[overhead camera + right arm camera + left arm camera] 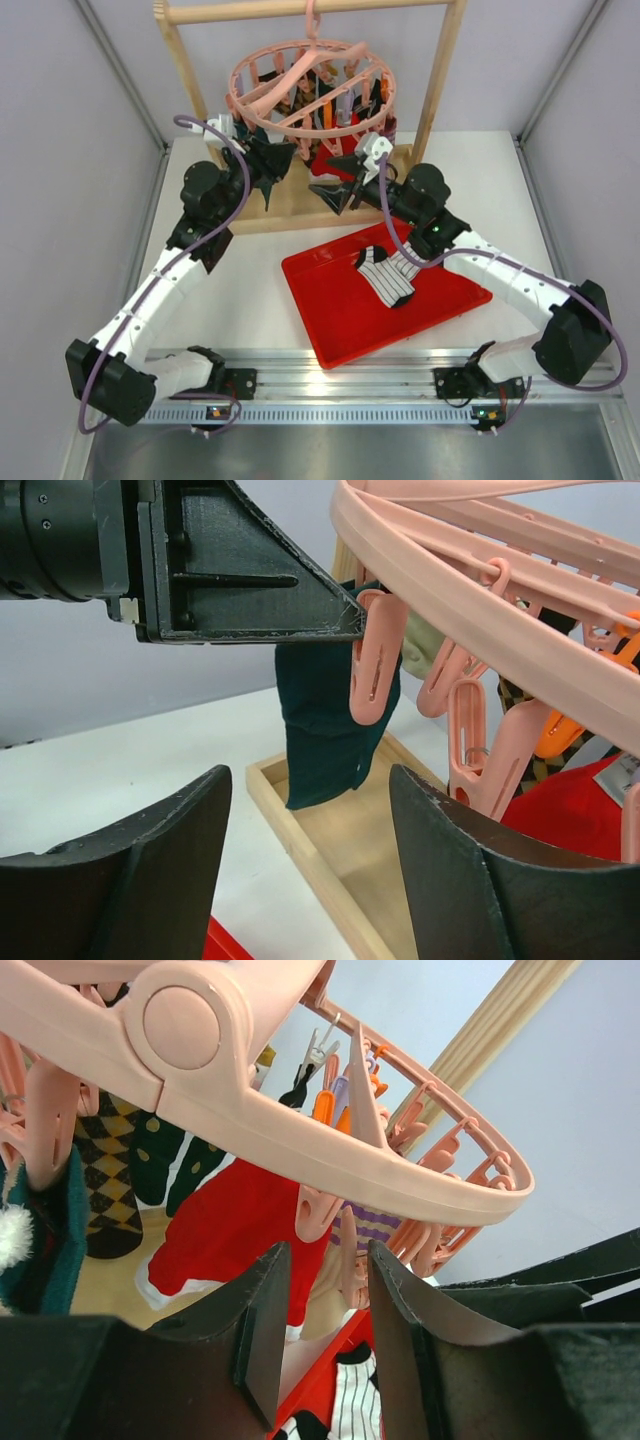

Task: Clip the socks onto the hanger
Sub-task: Open the clamp at the hanger.

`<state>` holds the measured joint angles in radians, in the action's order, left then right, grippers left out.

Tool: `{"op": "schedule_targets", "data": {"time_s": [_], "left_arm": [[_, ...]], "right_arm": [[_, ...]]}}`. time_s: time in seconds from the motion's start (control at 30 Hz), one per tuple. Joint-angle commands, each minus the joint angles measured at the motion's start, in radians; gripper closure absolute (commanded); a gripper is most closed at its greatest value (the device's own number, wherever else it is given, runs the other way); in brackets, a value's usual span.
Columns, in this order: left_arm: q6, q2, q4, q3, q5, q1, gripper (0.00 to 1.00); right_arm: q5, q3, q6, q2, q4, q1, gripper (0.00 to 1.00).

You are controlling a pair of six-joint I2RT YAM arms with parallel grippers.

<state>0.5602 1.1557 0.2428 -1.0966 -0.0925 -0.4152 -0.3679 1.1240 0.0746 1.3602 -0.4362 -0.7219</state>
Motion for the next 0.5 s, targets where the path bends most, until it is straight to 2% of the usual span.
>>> {"op": "schedule_targets", "data": {"time_s": [0.0,0.47], "left_arm": [[0.021,0.010,0.078,-0.026,-0.013,-0.005,0.58],[0.061,0.059,0.076,-0.086,-0.033,-0.005,0.62]], "right_arm": [[-0.025,0.037,-0.016,0.010,-0.081,-0.007,0.37],[-0.042,0.092,-0.048,0.079,-0.130,-0.002,0.47]]}}
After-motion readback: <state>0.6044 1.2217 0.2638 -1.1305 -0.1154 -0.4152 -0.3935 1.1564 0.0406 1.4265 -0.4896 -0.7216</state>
